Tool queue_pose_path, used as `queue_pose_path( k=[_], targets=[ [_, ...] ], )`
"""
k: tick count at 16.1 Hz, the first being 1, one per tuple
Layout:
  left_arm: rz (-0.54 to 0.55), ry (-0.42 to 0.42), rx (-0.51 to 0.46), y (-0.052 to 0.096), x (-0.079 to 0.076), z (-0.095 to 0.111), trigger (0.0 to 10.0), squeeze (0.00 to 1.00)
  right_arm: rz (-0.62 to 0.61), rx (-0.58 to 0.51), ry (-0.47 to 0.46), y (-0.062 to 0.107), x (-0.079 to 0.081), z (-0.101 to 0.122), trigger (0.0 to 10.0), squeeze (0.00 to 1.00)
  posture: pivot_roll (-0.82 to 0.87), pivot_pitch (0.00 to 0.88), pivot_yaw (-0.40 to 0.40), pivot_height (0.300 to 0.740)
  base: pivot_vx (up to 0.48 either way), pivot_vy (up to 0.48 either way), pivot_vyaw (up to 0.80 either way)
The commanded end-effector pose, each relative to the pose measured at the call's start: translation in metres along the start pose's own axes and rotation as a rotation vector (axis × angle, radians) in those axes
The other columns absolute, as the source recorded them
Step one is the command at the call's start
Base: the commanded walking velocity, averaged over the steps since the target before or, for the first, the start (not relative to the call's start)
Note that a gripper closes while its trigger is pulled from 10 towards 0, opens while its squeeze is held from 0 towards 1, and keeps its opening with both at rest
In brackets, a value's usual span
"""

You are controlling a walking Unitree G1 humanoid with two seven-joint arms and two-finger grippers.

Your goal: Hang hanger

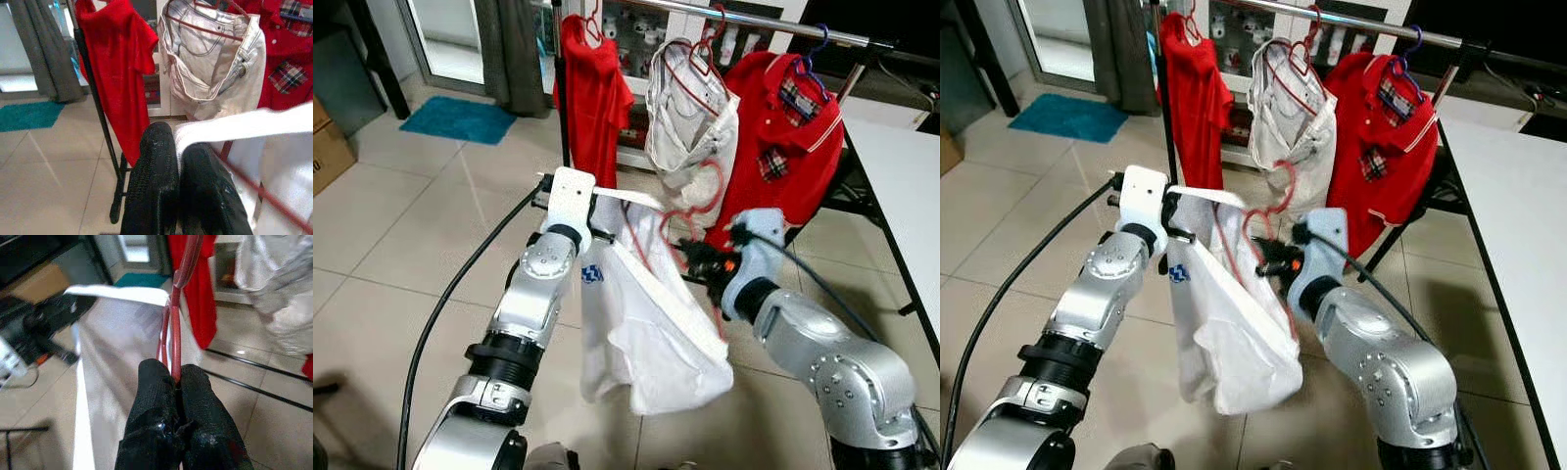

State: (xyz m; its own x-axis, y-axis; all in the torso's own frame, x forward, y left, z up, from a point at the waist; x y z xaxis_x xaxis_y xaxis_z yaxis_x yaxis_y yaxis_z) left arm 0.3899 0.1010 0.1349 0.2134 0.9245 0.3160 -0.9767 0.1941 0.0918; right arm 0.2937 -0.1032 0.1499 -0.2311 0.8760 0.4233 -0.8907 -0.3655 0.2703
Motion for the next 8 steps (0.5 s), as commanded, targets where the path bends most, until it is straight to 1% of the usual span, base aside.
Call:
queue_pose_path(
  k=[1, 2, 3, 4, 5, 6, 7, 8],
  targets=[
    [-0.025, -0.002, -0.003, -0.002, -0.005, 0.003, 0.0, 0.0, -0.203, -0.127, -0.018, 0.003, -0.026, 0.026, 10.0, 0.0, -0.02, 0.058, -0.067, 0.74, 0.0, 0.0, 0.0],
    [-0.041, 0.0, -0.005, -0.002, -0.008, 0.004, 0.0, 0.0, -0.237, -0.149, -0.028, 0.003, -0.03, 0.03, 10.0, 0.0, -0.02, 0.058, -0.067, 0.74, 0.0, 0.0, 0.0],
    [-0.116, -0.001, -0.02, 0.0, -0.024, 0.006, 0.0, 0.0, -0.251, -0.159, -0.038, 0.0, -0.03, 0.03, 10.0, 0.0, -0.02, 0.058, -0.069, 0.74, 0.0, 0.0, 0.0],
    [-0.168, 0.002, -0.028, 0.002, -0.035, 0.008, 0.0, 0.0, -0.219, -0.157, -0.039, -0.004, -0.023, 0.03, 10.0, 0.0, -0.02, 0.059, -0.071, 0.74, 0.0, 0.0, 0.0],
    [-0.203, 0.003, -0.034, 0.004, -0.043, 0.01, 0.0, 0.0, -0.213, -0.167, -0.033, -0.005, -0.02, 0.031, 10.0, 0.0, -0.02, 0.059, -0.073, 0.74, 0.0, 0.0, 0.0],
    [-0.253, 0.003, -0.039, 0.006, -0.053, 0.011, 0.0, 0.0, -0.224, -0.178, -0.027, -0.007, -0.018, 0.033, 10.0, 0.0, -0.01, 0.06, -0.074, 0.74, 0.0, 0.0, 0.0],
    [-0.271, 0.001, -0.039, 0.007, -0.058, 0.012, 0.0, 0.0, -0.247, -0.188, -0.031, -0.008, -0.019, 0.034, 10.0, 0.0, -0.01, 0.061, -0.074, 0.74, 0.0, 0.0, 0.0],
    [-0.305, 0.008, -0.035, 0.008, -0.067, 0.012, 0.0, 0.0, -0.311, -0.213, -0.024, -0.009, -0.024, 0.038, 10.0, 0.0, -0.01, 0.061, -0.074, 0.74, 0.0, 0.0, 0.0]
  ],
)
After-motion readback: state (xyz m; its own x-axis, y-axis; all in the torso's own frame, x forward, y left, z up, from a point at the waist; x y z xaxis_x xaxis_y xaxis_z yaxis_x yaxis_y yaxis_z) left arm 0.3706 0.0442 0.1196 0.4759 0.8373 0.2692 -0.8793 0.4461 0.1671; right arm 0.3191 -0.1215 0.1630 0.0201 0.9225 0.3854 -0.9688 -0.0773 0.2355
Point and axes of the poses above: a point about 5 cm out from each wrist's last joint towards the gripper, its own y axis pointing back from the gripper into the wrist, its own z axis along the axis of the wrist's last joint, x = y × z, the point moved 4 cm from there along -y, pointing out of the wrist towards the gripper, and after that the axes turned 9 degrees about -y, right-handed, at the moved point
